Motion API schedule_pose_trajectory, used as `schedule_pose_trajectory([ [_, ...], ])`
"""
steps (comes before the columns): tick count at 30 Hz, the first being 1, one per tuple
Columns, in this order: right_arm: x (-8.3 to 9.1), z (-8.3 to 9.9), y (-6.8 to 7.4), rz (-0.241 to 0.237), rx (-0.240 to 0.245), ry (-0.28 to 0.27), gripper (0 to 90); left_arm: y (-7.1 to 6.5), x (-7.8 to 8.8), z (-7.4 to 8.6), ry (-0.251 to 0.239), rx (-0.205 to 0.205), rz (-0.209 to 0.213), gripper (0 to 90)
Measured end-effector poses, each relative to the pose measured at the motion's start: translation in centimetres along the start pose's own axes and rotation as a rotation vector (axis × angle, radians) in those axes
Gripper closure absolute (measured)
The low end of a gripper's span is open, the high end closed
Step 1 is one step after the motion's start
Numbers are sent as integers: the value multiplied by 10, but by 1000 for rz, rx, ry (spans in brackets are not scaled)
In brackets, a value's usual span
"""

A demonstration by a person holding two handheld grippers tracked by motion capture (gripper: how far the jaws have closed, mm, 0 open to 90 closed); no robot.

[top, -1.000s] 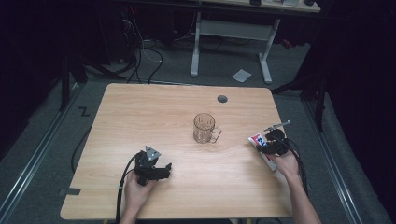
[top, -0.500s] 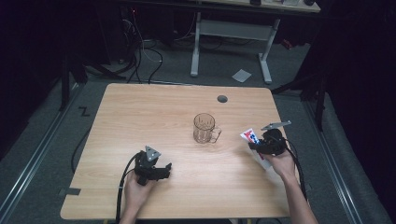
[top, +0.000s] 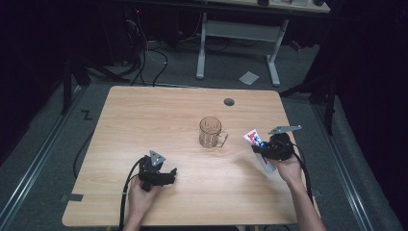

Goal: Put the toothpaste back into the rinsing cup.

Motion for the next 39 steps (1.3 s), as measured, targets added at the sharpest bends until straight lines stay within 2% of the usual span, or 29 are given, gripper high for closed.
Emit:
schedule_pose_trajectory([
  [15, 4, -18, 20, -32, 55, -68, 635, 0, 0, 0, 0, -1, -1, 156],
  [22, 1, -25, 27, -47, 57, -68, 635, 0, 0, 0, 0, -1, -2, 155],
  [39, -4, -54, 46, -106, 98, -131, 634, 0, 0, 0, -1, 1, -5, 155],
])
Point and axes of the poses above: each handheld gripper's, and its own axes: x roughly backward along the jaws, z roughly out of its underside, y roughly to its left, the point moved 5 cm from there along -x, roughly forward along the jaws, and after that the axes turned 3 degrees about -z, right-handed, at the moved point
